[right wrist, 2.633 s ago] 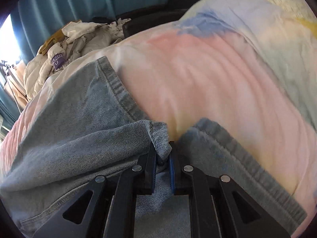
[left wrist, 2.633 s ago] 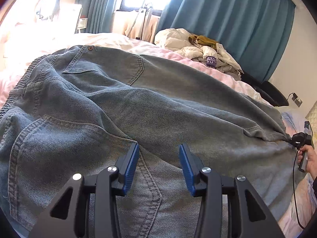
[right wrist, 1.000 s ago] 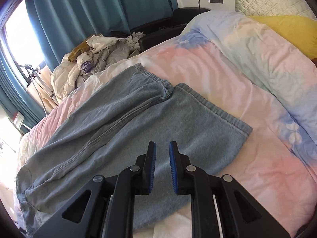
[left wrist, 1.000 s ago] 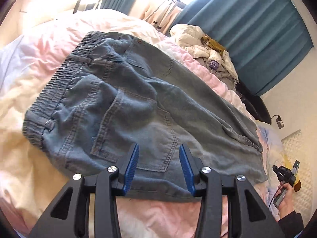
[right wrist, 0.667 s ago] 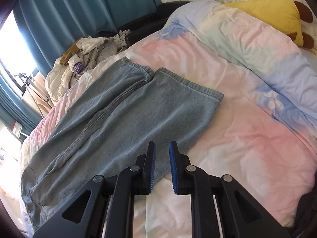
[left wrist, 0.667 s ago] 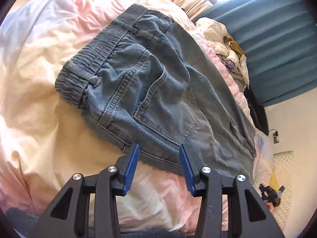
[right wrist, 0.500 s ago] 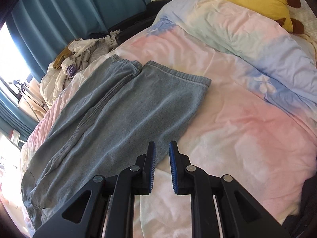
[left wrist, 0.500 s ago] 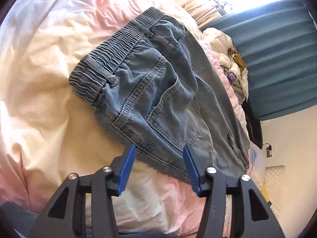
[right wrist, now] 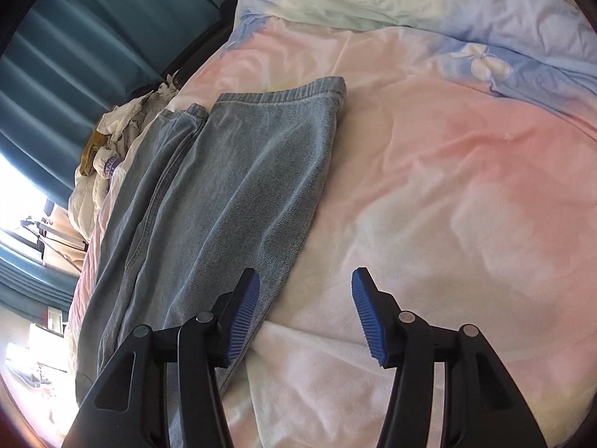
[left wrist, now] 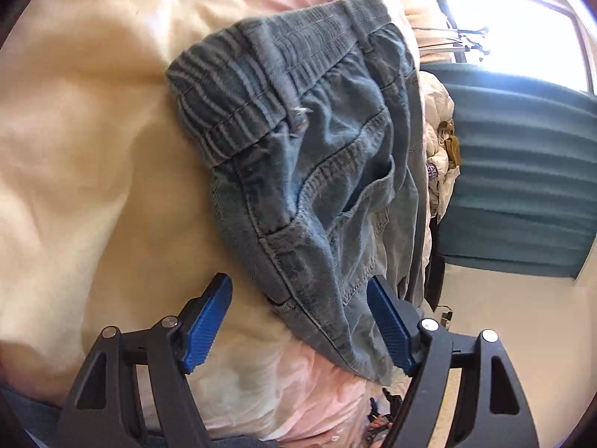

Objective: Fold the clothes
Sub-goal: 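Lay the leg down and open the right gripper while the left gripper approaches the waistband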

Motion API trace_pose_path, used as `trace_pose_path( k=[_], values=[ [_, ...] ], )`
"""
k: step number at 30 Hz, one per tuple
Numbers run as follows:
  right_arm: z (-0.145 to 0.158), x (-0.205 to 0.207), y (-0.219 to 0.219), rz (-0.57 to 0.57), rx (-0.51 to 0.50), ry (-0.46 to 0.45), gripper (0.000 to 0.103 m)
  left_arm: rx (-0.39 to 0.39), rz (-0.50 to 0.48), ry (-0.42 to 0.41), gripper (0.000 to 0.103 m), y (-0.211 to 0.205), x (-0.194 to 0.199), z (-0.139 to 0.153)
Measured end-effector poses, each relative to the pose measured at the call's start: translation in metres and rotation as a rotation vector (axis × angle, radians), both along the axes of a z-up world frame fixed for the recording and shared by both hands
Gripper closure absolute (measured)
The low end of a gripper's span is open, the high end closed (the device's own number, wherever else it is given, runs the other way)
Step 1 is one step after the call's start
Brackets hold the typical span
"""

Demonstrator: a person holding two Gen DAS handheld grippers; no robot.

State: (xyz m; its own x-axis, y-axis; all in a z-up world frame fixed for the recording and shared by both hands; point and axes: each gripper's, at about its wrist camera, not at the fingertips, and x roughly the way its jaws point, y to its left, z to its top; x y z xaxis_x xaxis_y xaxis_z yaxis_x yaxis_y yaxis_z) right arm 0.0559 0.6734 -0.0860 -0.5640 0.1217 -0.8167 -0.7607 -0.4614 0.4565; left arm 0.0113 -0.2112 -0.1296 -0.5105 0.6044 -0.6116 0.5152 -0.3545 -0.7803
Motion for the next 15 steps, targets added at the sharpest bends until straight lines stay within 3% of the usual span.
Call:
trace_pose_path(
  k=[3, 6, 11, 15],
  values=[
    [-0.012, -0.001, 0.008, -0.032, -0.038, 0.020, 0.051, 0.046, 0.024, -0.024, 0.026, -0.003, -0.010, -0.012],
    [-0.018, -0.002, 0.018, -0.055, -0.036, 0.024, 0.051, 0.068, 0.054, 0.019, 0.026, 0.000, -0.018, -0.008],
    [-0.022, -0.012, 0.044, -0.065, -0.052, 0.070, 0.051, 0.023, 0.038, 0.051, 0.028, 0.015, -0.031, 0.001],
    [-0.021, -0.027, 0.060, -0.062, -0.033, 0.108, 0.051, -0.017, 0.048, 0.041, 0.041, 0.019, -0.038, 0.004]
  ],
)
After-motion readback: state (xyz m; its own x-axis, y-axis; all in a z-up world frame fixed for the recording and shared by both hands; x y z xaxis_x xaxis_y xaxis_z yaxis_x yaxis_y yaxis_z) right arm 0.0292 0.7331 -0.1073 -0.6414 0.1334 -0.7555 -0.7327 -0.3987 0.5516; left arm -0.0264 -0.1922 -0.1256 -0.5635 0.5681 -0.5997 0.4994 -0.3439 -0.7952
